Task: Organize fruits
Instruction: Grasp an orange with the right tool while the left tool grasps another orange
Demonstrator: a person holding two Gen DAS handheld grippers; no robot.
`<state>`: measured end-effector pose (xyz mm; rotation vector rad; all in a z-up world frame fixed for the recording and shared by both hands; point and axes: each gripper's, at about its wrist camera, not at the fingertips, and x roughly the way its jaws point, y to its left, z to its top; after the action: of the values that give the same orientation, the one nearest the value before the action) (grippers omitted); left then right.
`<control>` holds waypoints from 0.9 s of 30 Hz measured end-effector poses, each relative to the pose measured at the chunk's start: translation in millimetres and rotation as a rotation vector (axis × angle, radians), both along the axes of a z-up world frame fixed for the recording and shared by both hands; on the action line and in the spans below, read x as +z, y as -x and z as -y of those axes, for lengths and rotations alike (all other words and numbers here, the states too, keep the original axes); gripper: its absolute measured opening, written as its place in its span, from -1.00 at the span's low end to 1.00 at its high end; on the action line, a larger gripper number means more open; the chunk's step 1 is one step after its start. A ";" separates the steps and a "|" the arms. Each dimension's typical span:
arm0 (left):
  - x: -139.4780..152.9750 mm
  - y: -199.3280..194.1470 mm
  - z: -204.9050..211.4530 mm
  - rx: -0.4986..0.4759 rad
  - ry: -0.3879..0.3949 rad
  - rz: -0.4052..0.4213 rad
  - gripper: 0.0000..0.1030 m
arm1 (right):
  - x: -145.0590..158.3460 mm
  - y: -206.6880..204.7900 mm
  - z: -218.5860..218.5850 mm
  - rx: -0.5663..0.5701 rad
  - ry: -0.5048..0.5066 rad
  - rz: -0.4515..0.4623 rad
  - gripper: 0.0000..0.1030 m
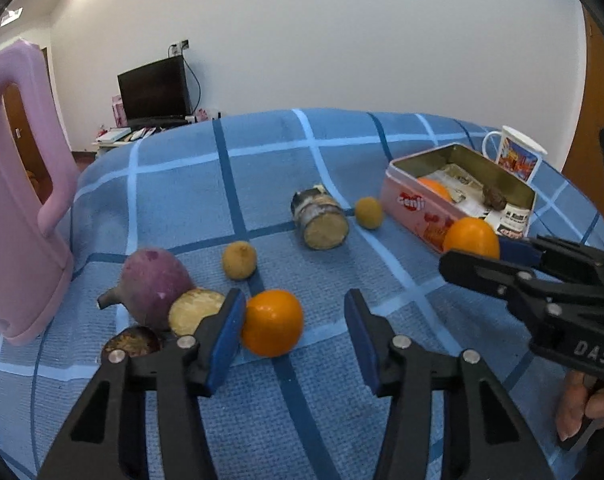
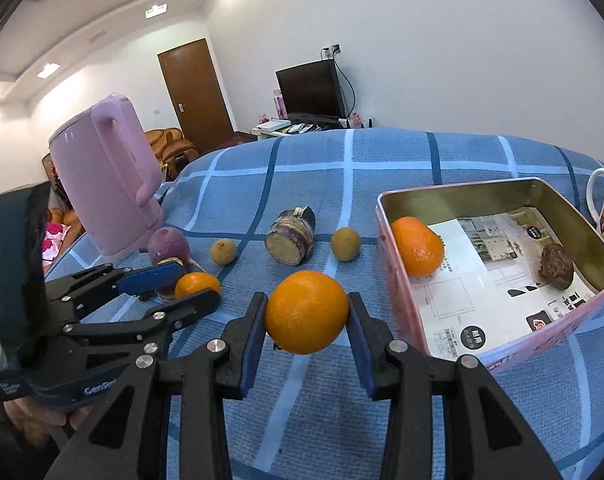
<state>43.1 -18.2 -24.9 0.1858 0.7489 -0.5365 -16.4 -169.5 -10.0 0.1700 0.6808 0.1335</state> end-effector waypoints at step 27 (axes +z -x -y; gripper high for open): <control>7.5 13.7 5.1 0.002 0.048 0.044 -0.28 | 19.3 12.2 33.4 -0.085 -0.031 0.115 -0.20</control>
<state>29.3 -23.3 -17.4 0.1519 0.6929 -0.5466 -28.6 -202.9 9.3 0.2192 0.5567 0.0717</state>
